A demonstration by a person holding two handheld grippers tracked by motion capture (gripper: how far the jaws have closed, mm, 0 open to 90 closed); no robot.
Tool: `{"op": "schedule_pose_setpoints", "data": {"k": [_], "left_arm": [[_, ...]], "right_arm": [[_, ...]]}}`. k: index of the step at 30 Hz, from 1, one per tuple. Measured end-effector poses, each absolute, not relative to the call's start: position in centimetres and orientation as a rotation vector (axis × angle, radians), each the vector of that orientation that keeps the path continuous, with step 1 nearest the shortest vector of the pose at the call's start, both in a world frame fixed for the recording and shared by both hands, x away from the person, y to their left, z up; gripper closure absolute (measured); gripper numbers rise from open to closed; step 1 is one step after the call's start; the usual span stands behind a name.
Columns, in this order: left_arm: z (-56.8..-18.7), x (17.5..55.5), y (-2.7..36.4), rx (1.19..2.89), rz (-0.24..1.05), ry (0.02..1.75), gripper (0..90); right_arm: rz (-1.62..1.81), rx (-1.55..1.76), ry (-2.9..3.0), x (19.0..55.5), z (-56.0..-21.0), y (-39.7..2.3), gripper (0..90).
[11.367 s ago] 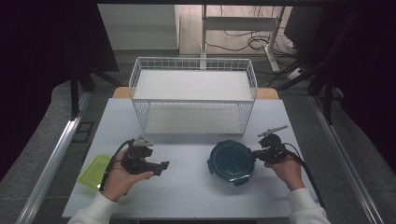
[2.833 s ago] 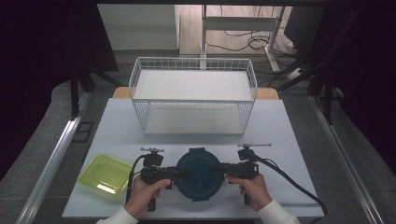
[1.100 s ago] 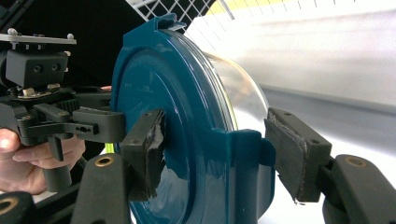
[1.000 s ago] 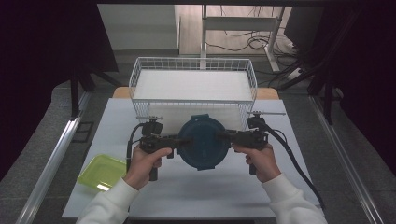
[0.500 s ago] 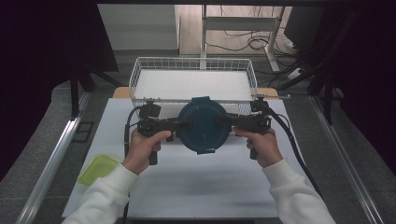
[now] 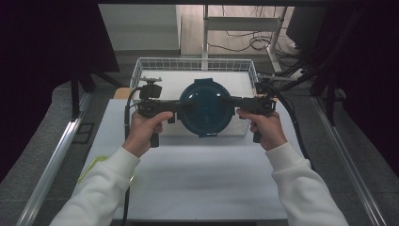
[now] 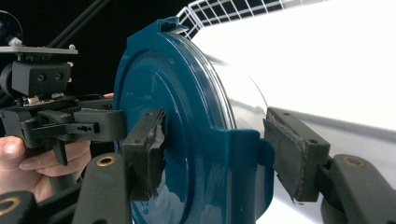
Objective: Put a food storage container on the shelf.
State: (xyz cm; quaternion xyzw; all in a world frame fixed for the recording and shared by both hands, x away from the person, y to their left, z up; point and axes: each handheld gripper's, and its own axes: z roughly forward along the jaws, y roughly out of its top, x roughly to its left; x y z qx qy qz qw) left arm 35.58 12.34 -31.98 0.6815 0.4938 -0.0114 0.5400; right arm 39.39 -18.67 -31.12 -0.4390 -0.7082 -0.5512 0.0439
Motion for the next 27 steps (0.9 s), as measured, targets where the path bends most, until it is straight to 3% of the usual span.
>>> {"op": "schedule_pose_setpoints", "data": {"k": [13, 27], "left_arm": [[-28.6, 39.1, 13.0, 1.604, -0.003, 1.163, 37.0], [-27.7, 41.9, 13.4, 1.605, -0.016, 1.160, 37.1]], "right_arm": [[-1.738, -1.352, -2.137, 42.7, -28.1, -18.0, 39.5], [-1.713, -1.381, -2.120, 45.4, -27.0, -17.6, 39.8]]}}
